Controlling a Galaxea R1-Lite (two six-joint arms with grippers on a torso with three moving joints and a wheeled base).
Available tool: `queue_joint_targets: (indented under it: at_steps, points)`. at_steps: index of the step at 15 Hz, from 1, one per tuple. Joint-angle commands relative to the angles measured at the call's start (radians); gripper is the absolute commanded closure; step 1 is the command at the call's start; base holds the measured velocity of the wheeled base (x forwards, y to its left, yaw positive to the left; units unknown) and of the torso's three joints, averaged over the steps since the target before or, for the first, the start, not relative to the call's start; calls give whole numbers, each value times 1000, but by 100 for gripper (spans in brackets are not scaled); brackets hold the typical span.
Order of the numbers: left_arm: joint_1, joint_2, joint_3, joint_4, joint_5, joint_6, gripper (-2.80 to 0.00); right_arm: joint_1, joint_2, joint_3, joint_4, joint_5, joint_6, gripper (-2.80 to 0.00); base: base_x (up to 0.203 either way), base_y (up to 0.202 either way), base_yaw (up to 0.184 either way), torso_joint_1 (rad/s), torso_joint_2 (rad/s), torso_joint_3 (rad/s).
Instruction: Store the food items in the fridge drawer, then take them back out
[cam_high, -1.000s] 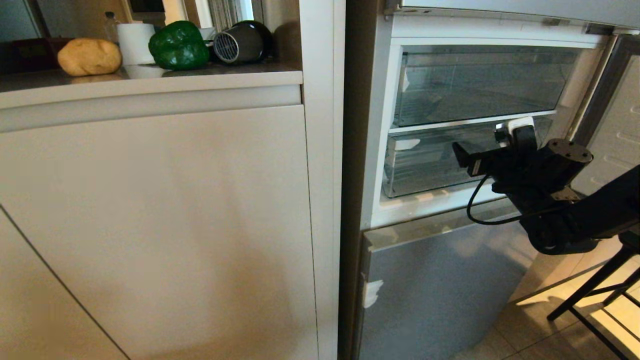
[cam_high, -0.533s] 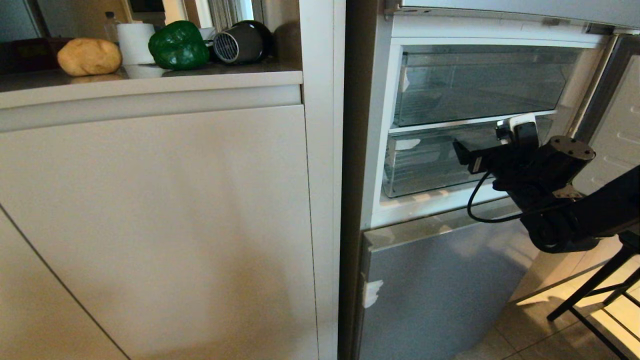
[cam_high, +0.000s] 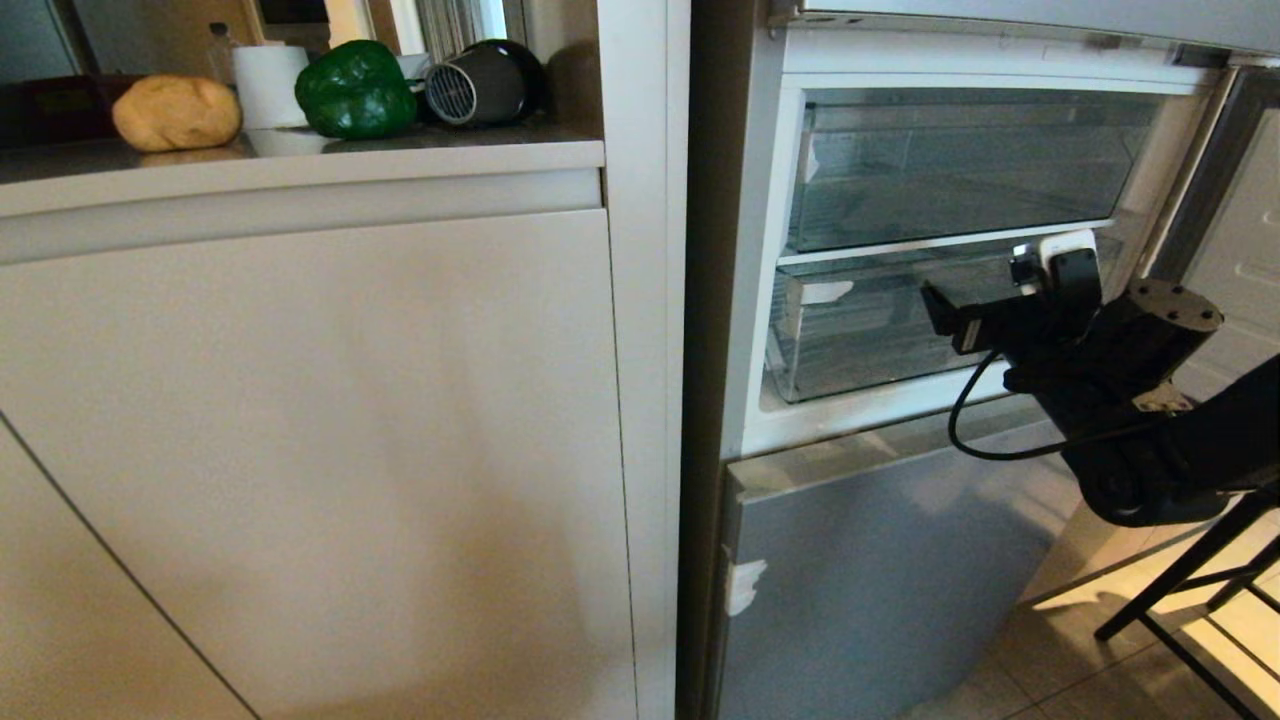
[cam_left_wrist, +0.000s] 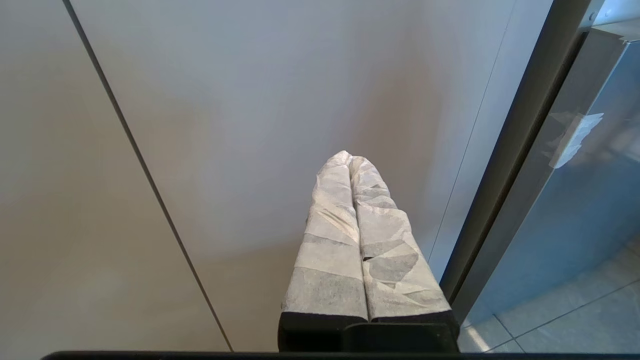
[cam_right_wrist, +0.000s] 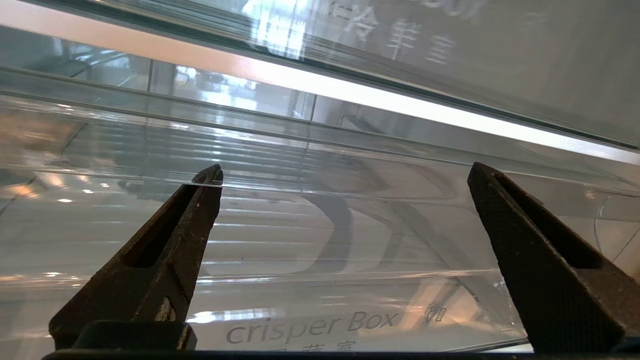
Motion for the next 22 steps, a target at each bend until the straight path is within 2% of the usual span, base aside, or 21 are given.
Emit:
queue_joint_targets:
  at_steps: [1, 7, 18, 22]
  points:
    - [0, 0, 11, 0, 0, -1, 0, 1, -31, 56, -29, 1, -2, -280, 0, 0, 0, 0, 0, 0]
    - [0, 0, 11, 0, 0, -1, 0, 7, -196, 285, -90, 1, -11, -280, 0, 0, 0, 0, 0, 0]
    - [0, 0, 11, 0, 0, -1, 0, 7, -575, 742, -85, 4, -15, -280, 0, 0, 0, 0, 0, 0]
    - [0, 0, 11, 0, 0, -1, 0, 7, -668, 869, -83, 7, -15, -280, 0, 0, 0, 0, 0, 0]
